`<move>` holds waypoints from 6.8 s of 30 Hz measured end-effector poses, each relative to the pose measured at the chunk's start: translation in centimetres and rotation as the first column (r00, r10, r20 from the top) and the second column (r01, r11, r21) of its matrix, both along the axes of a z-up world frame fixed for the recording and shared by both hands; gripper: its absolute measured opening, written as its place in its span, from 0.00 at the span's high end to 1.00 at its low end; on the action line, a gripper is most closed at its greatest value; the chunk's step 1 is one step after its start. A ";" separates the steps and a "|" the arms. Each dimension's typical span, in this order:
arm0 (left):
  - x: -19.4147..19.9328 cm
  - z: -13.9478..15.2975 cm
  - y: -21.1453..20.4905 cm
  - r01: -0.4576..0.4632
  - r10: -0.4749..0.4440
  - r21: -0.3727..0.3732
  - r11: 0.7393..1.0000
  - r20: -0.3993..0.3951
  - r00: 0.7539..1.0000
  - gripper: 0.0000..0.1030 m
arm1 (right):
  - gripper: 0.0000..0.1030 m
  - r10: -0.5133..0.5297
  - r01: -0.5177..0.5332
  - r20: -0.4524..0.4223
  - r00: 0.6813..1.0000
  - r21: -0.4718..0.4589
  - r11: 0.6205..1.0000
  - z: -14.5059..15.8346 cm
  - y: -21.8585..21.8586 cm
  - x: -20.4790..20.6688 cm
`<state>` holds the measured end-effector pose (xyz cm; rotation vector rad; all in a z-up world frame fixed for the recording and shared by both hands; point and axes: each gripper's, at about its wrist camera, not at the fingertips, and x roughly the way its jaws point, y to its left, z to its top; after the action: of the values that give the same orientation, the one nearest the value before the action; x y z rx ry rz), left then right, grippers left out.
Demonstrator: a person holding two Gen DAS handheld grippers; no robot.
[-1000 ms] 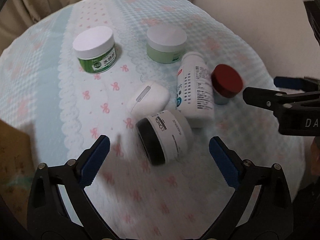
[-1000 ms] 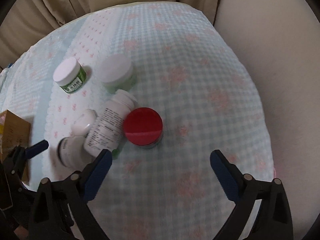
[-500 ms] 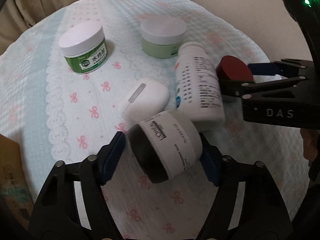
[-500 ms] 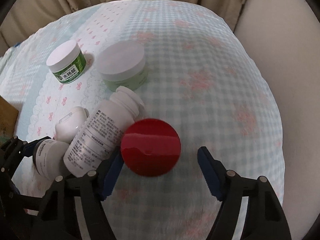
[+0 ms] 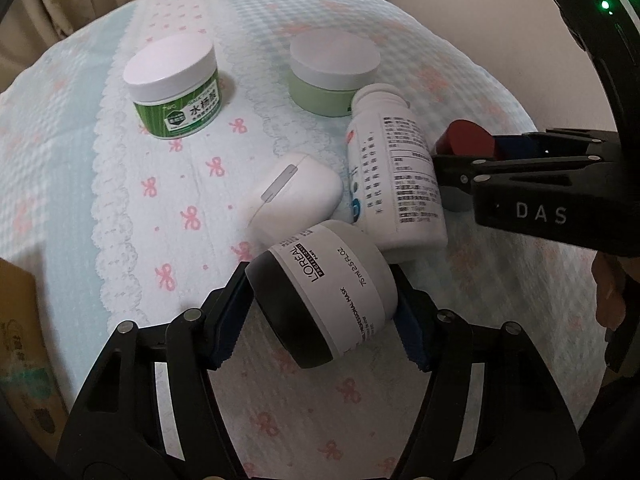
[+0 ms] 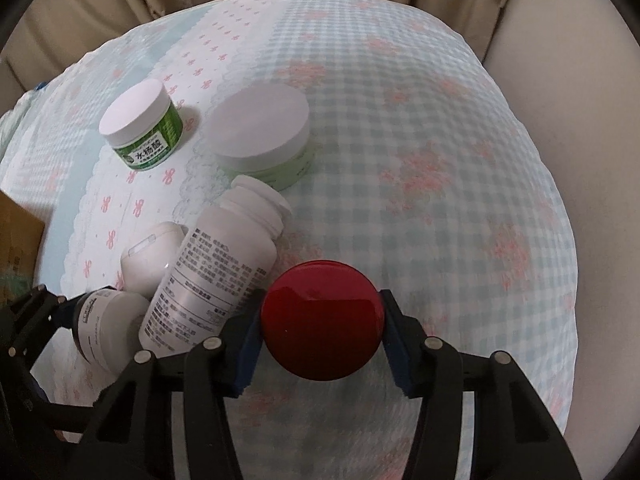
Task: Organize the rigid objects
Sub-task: 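Grasp the L'Oreal jar with the left tool while the right tool grasps the red-lidded jar, then carry the L'Oreal jar and red-lidded jar with both tools over the box, then open both tools to drop the two jars into the box, then move both tools back toward the white jars and bottle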
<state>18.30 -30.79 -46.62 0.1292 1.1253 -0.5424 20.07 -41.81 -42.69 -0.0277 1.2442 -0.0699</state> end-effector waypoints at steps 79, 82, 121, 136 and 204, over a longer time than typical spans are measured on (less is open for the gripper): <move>1.0 14.2 47.6 -0.093 0.086 -0.029 0.995 -0.180 0.980 0.39 | 0.52 -0.208 0.251 -0.222 0.952 0.185 0.950 10.8 40.1 -1.5; 1.8 12.1 46.7 -0.046 0.046 0.006 0.999 -0.223 0.974 0.39 | 0.52 -0.180 0.224 -0.255 0.950 0.159 0.961 8.5 40.6 -0.7; 0.7 10.8 43.2 0.108 -0.079 0.145 0.984 -0.197 0.977 0.00 | 0.00 -0.151 0.206 -0.227 0.962 0.242 0.948 6.8 39.1 -0.7; -5.3 26.8 46.6 -0.017 0.002 0.122 0.992 0.122 0.993 0.00 | 0.00 -0.217 0.208 0.042 0.975 0.155 0.966 24.7 38.2 -7.0; 17.4 3.7 2.1 0.048 -0.010 0.199 0.979 -0.188 0.982 0.00 | 0.14 -0.445 0.520 -0.327 0.833 0.189 0.833 3.3 0.1 3.9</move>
<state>35.71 -28.74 -42.95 0.2763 1.3632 -0.4719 24.02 -41.75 -39.35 0.5432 1.5029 -0.3507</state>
